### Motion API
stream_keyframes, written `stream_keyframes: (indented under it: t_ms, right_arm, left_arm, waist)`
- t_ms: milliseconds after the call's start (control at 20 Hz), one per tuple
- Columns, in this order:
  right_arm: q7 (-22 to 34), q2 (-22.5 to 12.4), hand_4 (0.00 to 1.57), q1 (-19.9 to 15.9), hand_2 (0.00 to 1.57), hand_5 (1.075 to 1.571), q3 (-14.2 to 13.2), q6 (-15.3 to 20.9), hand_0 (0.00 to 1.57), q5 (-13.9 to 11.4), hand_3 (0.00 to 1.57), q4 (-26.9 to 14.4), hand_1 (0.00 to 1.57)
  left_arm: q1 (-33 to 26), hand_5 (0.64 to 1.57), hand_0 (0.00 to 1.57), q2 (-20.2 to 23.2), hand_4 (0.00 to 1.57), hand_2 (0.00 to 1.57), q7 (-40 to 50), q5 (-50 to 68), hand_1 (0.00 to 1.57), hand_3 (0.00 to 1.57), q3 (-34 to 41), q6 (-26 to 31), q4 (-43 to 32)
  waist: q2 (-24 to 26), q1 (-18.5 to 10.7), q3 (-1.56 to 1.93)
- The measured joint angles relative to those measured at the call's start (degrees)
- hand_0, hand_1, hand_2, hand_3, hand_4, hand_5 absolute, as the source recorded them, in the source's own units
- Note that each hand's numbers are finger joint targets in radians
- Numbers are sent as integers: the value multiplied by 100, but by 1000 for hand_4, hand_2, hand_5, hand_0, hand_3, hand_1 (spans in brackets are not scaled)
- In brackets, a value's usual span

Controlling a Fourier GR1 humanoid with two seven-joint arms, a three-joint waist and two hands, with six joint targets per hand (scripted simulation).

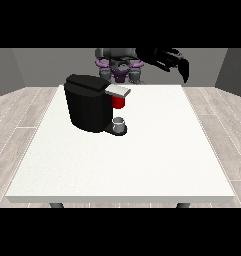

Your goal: Insert the coffee pod into the coffee machine and close the lid

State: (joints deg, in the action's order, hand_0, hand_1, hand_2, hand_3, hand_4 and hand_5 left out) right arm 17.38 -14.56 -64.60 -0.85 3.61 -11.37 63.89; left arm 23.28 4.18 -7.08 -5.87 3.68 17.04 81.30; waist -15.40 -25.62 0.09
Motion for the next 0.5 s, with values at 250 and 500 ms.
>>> stream_keyframes:
  t_ms: [250, 500]
  right_arm:
    - [-285, -4, 0, -469, 0, 1571, -139, 4, 0, -9, 0, -396, 0]
    - [-489, 125, 133, -727, 0, 1571, -254, 79, 0, 16, 0, -804, 0]
  left_arm:
    - [208, 1571, 0, 141, 203, 0, 17, 147, 0, 0, 144, 93, 36]
    - [209, 1571, 0, 156, 272, 0, 41, 218, 0, 0, 140, 147, 112]
  waist:
    - [-267, -104, -10]
    - [-375, -182, -11]
